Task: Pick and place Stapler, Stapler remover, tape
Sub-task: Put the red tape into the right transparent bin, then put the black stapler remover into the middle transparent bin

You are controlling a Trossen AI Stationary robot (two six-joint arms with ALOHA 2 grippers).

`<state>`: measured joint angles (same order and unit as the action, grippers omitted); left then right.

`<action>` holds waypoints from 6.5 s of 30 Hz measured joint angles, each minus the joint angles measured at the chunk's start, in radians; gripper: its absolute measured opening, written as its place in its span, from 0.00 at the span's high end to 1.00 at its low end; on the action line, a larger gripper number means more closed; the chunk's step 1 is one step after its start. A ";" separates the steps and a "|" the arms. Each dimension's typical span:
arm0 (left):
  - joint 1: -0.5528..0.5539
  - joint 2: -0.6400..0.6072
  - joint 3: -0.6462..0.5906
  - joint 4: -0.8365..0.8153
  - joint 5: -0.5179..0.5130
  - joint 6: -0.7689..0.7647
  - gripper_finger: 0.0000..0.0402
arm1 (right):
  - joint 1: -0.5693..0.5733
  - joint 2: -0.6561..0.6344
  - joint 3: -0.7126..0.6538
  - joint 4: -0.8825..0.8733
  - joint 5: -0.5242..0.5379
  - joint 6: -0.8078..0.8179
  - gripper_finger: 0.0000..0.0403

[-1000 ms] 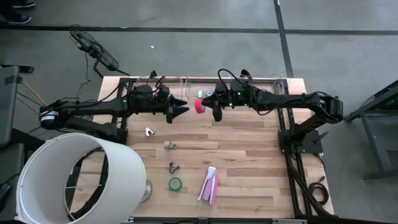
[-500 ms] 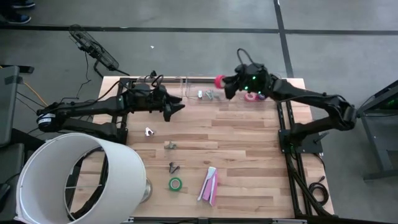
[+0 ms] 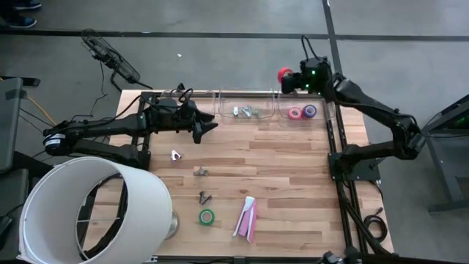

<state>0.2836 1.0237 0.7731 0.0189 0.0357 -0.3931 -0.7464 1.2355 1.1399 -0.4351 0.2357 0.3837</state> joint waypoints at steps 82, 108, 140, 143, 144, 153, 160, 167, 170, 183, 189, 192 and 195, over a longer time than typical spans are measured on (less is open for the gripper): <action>-0.003 0.001 0.000 -0.022 0.009 -0.050 0.45 | -0.215 0.577 0.116 -0.529 -0.115 -0.255 0.84; -0.002 0.001 0.000 -0.022 0.009 -0.058 0.45 | -0.215 0.489 0.116 -0.563 -0.136 -0.253 0.54; -0.003 0.000 -0.001 -0.435 0.177 -0.009 0.45 | -0.215 0.054 0.115 -0.463 -0.328 -0.450 0.48; -0.003 0.000 -0.001 -0.491 0.222 0.016 0.45 | -0.215 0.049 0.115 -0.463 -0.361 -0.483 0.48; -0.004 0.000 -0.001 -0.510 0.226 0.021 0.45 | -0.215 0.049 0.115 -0.462 -0.370 -0.492 0.48; -0.151 0.076 0.000 -0.565 0.106 -0.017 0.45 | -0.215 0.049 0.115 -0.452 -0.380 -0.524 0.48; -0.295 0.192 0.000 -0.559 0.093 -0.173 0.45 | -0.215 0.049 0.115 -0.452 -0.427 -0.538 0.48; -0.424 0.267 0.000 -0.527 0.134 -0.274 0.45 | -0.215 0.049 0.115 -0.452 -0.427 -0.575 0.48; -0.469 0.283 0.000 -0.520 0.137 -0.318 0.45 | -0.215 0.049 0.115 -0.452 -0.427 -0.576 0.48; -0.562 0.368 0.000 -0.470 0.132 -0.626 0.45 | -0.215 0.049 0.115 -0.452 -0.455 -0.568 0.48; -0.559 0.402 0.000 -0.427 0.218 -0.720 0.45 | -0.215 0.049 0.115 -0.452 -0.460 -0.568 0.48; -0.560 0.402 0.000 -0.369 0.242 -0.705 0.45 | -0.215 0.049 0.115 -0.452 -0.474 -0.568 0.48; -0.560 0.402 0.000 -0.323 0.222 -0.637 0.45 | -0.215 0.049 0.115 -0.452 -0.476 -0.568 0.48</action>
<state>-0.2760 1.4258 0.7731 -0.3042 0.2573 -1.0303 -0.9611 1.2846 1.2552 -0.8867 -0.2401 -0.1841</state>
